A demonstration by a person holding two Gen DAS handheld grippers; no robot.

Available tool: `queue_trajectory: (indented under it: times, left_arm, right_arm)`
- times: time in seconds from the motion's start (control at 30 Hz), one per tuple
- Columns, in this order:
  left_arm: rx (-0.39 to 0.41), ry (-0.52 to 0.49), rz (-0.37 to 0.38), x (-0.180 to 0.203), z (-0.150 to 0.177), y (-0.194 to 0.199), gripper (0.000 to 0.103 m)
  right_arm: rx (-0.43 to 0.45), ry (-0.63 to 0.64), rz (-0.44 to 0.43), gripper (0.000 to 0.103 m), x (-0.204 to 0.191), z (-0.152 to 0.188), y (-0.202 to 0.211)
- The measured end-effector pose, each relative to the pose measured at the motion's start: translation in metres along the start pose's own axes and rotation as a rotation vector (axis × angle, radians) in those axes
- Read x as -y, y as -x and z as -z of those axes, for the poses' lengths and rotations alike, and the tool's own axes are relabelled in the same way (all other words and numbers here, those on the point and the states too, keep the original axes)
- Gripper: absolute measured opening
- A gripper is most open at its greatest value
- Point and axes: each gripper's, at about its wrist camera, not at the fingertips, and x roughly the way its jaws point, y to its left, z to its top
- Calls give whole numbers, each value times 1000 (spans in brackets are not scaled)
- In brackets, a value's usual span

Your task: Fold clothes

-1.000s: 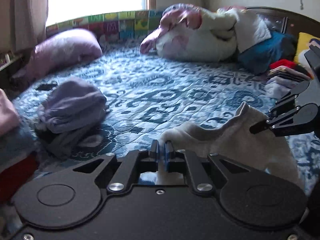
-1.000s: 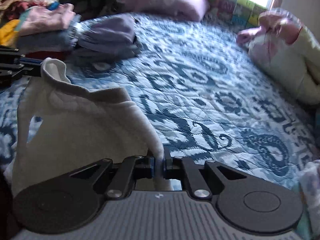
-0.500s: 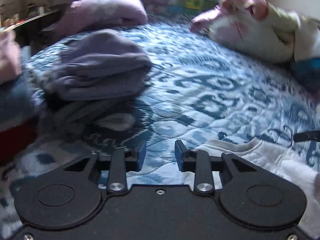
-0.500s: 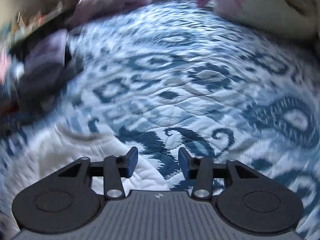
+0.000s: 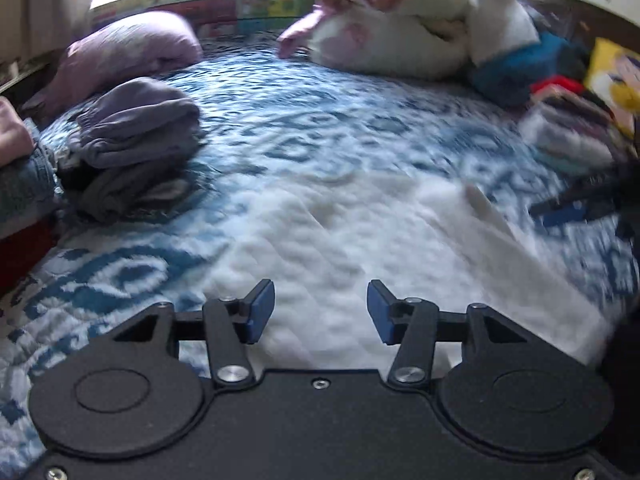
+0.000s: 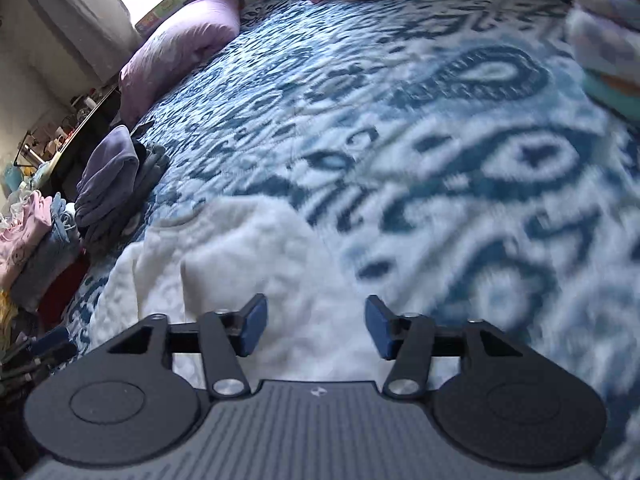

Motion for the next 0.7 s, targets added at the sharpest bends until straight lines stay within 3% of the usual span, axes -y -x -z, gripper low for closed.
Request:
queue_trajectory:
  times: [0.2, 0.3, 0.5, 0.67, 0.7]
  left_arm:
    - [-27, -143, 4, 41, 30, 7, 65]
    - [-31, -243, -56, 58, 41, 0, 66]
    - [-44, -353, -128, 74, 50, -16, 66]
    - [-83, -388, -149, 82, 58, -32, 65]
    - [-83, -360, -137, 78, 57, -32, 51]
  right_arm:
    - [44, -131, 12, 64, 24, 35, 24]
    - [59, -205, 20, 75, 38, 51, 28]
    - [95, -279, -19, 77, 58, 80, 24]
    - [190, -216, -93, 101, 54, 99, 17]
    - [205, -190, -92, 102, 52, 103, 16]
